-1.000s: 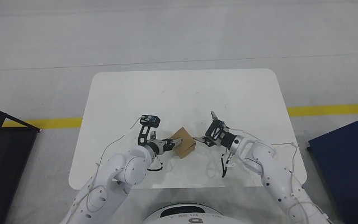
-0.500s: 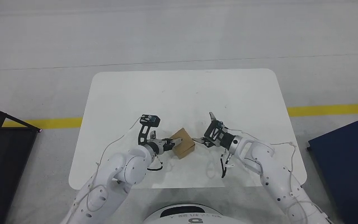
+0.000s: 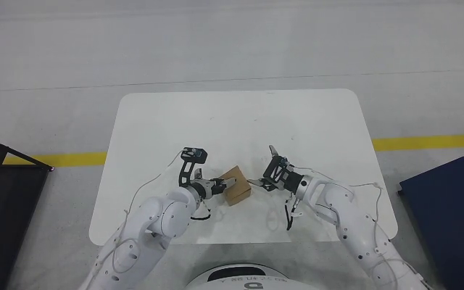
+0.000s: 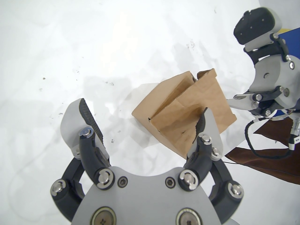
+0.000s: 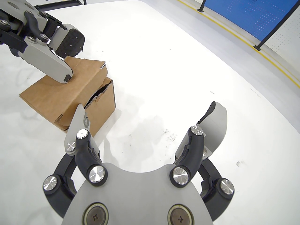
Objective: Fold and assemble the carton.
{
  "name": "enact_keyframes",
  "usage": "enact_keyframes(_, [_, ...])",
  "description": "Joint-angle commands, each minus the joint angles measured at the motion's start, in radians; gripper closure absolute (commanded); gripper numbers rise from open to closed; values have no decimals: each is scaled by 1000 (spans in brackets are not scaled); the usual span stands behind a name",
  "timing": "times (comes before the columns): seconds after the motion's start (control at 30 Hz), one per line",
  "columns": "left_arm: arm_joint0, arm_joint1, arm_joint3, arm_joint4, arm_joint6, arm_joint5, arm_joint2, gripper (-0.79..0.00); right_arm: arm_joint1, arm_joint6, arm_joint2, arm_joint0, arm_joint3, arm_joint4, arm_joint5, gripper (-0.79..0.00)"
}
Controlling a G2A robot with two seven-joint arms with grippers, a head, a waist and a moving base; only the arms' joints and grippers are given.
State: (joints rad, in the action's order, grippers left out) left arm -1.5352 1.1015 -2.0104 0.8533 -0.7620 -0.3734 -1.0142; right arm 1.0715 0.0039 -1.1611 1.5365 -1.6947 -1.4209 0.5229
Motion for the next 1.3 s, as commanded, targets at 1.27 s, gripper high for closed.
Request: enact_keyframes(1.27, [-76, -2, -37, 33, -15, 15, -76, -785, 2, -1, 33, 4, -9, -27, -4, -785])
